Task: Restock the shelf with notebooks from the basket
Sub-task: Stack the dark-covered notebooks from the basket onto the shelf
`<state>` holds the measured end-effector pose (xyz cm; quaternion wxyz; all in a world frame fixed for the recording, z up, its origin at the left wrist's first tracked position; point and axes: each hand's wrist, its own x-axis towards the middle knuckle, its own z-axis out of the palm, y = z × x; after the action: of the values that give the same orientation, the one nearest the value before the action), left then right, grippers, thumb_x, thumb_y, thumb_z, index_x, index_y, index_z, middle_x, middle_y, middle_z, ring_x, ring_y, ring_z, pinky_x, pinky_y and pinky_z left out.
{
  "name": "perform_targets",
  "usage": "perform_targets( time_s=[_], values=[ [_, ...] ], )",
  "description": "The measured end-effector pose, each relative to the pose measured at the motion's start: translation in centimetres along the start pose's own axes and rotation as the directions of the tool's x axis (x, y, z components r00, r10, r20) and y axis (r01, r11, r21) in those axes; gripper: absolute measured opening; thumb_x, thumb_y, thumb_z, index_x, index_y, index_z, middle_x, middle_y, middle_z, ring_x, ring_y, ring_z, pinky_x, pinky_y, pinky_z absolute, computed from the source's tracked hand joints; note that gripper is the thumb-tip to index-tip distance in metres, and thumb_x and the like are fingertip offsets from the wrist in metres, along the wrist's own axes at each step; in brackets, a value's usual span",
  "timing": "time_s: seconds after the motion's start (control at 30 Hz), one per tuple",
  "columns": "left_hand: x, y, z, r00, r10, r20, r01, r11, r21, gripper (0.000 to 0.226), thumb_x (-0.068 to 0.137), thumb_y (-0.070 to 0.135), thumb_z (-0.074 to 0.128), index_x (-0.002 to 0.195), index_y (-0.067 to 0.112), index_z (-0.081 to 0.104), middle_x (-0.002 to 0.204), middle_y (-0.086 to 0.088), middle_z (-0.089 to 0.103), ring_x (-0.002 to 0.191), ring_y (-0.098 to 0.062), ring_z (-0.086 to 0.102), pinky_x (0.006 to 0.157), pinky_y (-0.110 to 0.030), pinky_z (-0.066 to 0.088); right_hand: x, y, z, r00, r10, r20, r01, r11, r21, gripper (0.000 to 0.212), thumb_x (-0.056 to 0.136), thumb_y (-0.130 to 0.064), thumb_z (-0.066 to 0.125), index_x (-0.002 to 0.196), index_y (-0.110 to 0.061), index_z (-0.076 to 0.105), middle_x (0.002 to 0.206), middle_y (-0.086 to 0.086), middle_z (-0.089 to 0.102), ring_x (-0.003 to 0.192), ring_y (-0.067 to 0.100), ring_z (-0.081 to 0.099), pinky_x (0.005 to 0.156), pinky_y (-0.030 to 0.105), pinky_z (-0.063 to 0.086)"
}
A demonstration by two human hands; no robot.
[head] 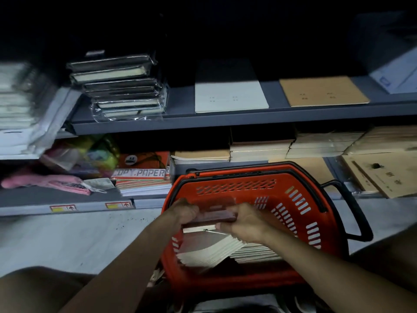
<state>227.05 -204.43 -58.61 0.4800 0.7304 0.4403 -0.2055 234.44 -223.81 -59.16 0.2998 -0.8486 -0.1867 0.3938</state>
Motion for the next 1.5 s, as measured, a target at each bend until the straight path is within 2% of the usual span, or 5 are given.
perform_targets(
  time_s=[0.23, 0.4, 0.6, 0.93, 1.5],
  values=[
    [-5.6, 0.9, -1.6, 0.994, 0.092, -0.059, -0.097, 0.991, -0.087, 0.022, 0.079, 0.009, 0.076, 0.101, 0.007, 0.078, 0.104, -0.012, 0.076, 0.092, -0.022, 0.069, 0.09, -0.037, 0.058, -4.9, -2.2, -1.7, 0.985, -0.134, -0.112, 0.147, 0.982, 0.116, 0.026, 0.081, -0.034, 0.088, 0.104, -0.027, 0.078, 0.067, 0.0, 0.074, 0.058, 0.03, 0.069, 0.062, 0.049, 0.062],
    [-10.2, 2.3, -2.8, 0.961, 0.243, -0.136, -0.262, 0.954, -0.147, 0.012, 0.08, 0.006, 0.079, 0.09, 0.012, 0.074, 0.093, -0.006, 0.073, 0.093, -0.023, 0.071, 0.093, -0.041, 0.058, -8.1, -3.2, -2.3, 0.926, -0.249, -0.285, 0.284, 0.955, 0.089, 0.083, 0.075, -0.035, 0.093, 0.146, -0.011, 0.056, 0.138, -0.009, 0.047, 0.101, 0.004, 0.059, 0.077, 0.001, 0.046],
    [-14.1, 3.7, -4.8, 0.904, 0.361, -0.228, -0.398, 0.906, -0.142, 0.043, 0.067, 0.021, 0.092, 0.103, 0.023, 0.069, 0.102, -0.005, 0.076, 0.09, -0.019, 0.075, 0.083, -0.034, 0.062, -11.1, -5.1, -3.2, 0.81, -0.384, -0.443, 0.475, 0.873, 0.112, 0.111, 0.053, -0.066, 0.084, 0.145, -0.011, 0.059, 0.152, -0.009, 0.043, 0.135, 0.01, 0.053, 0.113, 0.035, 0.047],
    [-22.0, 6.4, -8.8, 0.783, 0.541, -0.308, -0.607, 0.772, -0.188, 0.059, 0.062, 0.007, 0.097, 0.112, 0.019, 0.069, 0.107, -0.004, 0.075, 0.095, -0.024, 0.075, 0.087, -0.048, 0.062, -13.8, -10.0, -7.1, 0.694, -0.487, -0.531, 0.637, 0.759, 0.135, 0.087, 0.077, -0.023, 0.092, 0.152, -0.007, 0.049, 0.154, -0.011, 0.036, 0.135, 0.006, 0.052, 0.112, 0.03, 0.049],
    [-18.1, 12.4, -23.1, 0.365, 0.776, -0.515, -0.828, 0.523, 0.202, 0.064, 0.062, 0.044, 0.096, 0.119, 0.031, 0.07, 0.112, 0.006, 0.071, 0.097, -0.009, 0.071, 0.09, -0.032, 0.06, -6.4, -26.2, -13.5, 0.507, -0.642, -0.575, 0.721, 0.682, -0.126, 0.075, 0.082, -0.028, 0.088, 0.149, -0.016, 0.056, 0.156, -0.001, 0.035, 0.134, 0.004, 0.039, 0.1, -0.003, 0.03]
  ],
)
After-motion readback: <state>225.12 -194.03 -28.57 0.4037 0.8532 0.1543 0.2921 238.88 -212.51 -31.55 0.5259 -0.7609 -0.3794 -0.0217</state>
